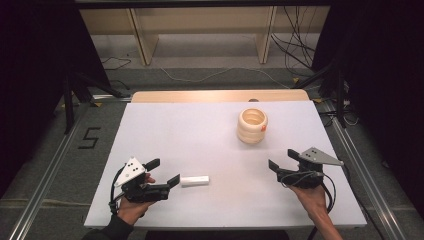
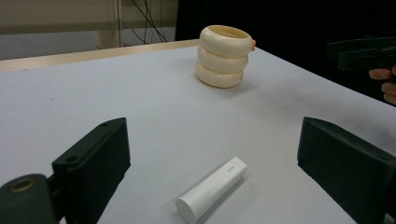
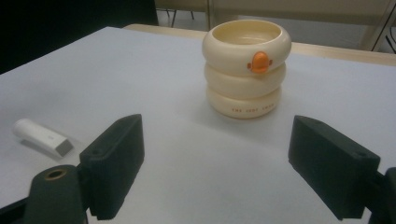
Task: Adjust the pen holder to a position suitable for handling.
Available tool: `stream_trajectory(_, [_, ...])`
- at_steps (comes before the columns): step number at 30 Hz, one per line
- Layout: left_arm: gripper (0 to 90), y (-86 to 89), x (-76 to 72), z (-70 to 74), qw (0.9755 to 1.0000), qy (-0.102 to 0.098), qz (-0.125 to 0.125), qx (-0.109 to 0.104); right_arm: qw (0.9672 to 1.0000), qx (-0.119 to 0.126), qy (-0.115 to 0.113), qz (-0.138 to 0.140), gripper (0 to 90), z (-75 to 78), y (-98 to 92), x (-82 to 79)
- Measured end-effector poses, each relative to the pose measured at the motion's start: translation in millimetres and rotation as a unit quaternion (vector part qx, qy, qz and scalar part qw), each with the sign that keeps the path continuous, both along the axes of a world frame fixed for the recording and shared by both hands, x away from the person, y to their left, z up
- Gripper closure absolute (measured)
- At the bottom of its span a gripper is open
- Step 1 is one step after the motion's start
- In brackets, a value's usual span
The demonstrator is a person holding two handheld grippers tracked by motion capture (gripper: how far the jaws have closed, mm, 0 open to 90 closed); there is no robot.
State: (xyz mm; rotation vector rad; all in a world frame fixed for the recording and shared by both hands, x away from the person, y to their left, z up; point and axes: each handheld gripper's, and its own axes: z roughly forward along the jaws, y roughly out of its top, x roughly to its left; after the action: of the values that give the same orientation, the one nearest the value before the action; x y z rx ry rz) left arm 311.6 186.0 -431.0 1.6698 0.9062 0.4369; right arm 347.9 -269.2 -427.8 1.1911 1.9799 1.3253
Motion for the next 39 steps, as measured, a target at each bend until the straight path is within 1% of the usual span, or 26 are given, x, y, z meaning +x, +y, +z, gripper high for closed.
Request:
stream_trajectory(2, [8.4,0.3,0.0,-0.2,1.0000,0.000,0.001,0.001,1.0000,-0.001,0.003,-0.001,19.6,-0.4,-0.1,5.7])
stream_trajectory(3, [8.4,0.3,-0.1,-0.2,1.0000,0.000,0.001,0.000,1.0000,-0.001,0.003,-0.001,19.6,-0.4,-0.1,5.7])
stream_trajectory(4, [8.4,0.6,-0.3,0.2,1.0000,-0.001,0.002,-0.001,1.0000,-0.003,0.006,-0.003,19.9,-0.8,0.1,11.7])
stream_trajectory(8, [8.4,0.4,0.0,-0.2,1.0000,-0.001,0.002,-0.001,0.9998,-0.009,0.012,-0.008,20.2,-1.2,-1.3,25.4])
stream_trajectory(13, [8.4,0.6,0.3,-0.2,1.0000,-0.001,0.002,-0.002,0.9995,-0.007,0.021,-0.024,20.7,-1.2,-7.3,44.9])
stream_trajectory(17, [8.4,1.0,0.4,-0.2,1.0000,-0.001,0.003,-0.001,0.9992,-0.006,0.028,-0.030,22.1,-1.1,-11.6,59.4])
stream_trajectory(20, [8.4,0.9,0.3,-0.2,1.0000,-0.001,0.003,-0.001,0.9987,0.001,0.034,-0.038,23.5,-2.1,-14.6,68.5])
stream_trajectory(23, [8.4,1.0,0.4,-0.2,1.0000,-0.001,0.003,-0.002,0.9982,0.002,0.040,-0.045,26.0,-4.2,-17.3,77.1])
stream_trajectory(25, [8.4,1.0,0.4,-0.3,1.0000,-0.001,0.004,-0.002,0.9980,0.004,0.043,-0.046,27.2,-5.4,-18.1,80.2])
stream_trajectory(26, [8.4,0.9,0.6,-0.3,1.0000,-0.001,0.004,-0.002,0.9974,0.006,0.050,-0.052,32.7,-8.5,-19.8,86.3])
stream_trajectory(31, [8.4,1.0,0.8,-0.5,1.0000,-0.001,0.005,-0.002,0.9960,-0.009,0.052,-0.072,44.0,-13.9,-20.5,101.0])
stream_trajectory(32, [8.4,1.1,0.8,-0.5,1.0000,-0.001,0.005,-0.002,0.9960,-0.009,0.052,-0.072,44.0,-13.9,-20.5,101.0])
stream_trajectory(33, [8.4,1.1,0.9,-0.6,1.0000,0.000,0.006,-0.001,0.9957,-0.012,0.052,-0.076,46.3,-14.9,-20.3,103.9])
stream_trajectory(34, [8.4,1.2,0.9,-0.6,1.0000,0.000,0.006,-0.001,0.9951,-0.015,0.055,-0.081,52.9,-17.0,-19.4,109.2])
stream_trajectory(35, [8.4,1.4,0.8,-0.5,1.0000,-0.001,0.005,-0.001,0.9951,-0.015,0.055,-0.081,52.9,-17.0,-19.4,109.2])
stream_trajectory(36, [8.4,1.5,0.8,-0.4,1.0000,-0.001,0.005,-0.002,0.9948,-0.018,0.053,-0.085,61.5,-19.1,-19.0,114.6])
stream_trajectory(37, [8.4,1.7,0.9,-0.3,1.0000,-0.001,0.005,-0.002,0.9945,-0.019,0.053,-0.088,66.5,-20.1,-18.9,117.2])
stream_trajectory(38, [8.4,1.8,1.0,-0.3,1.0000,-0.001,0.006,-0.002,0.9945,-0.019,0.053,-0.088,66.5,-20.1,-18.9,117.2])
stream_trajectory(39, [8.4,1.9,1.0,-0.4,1.0000,-0.001,0.006,-0.003,0.9943,-0.019,0.055,-0.089,71.4,-21.1,-18.7,120.3])
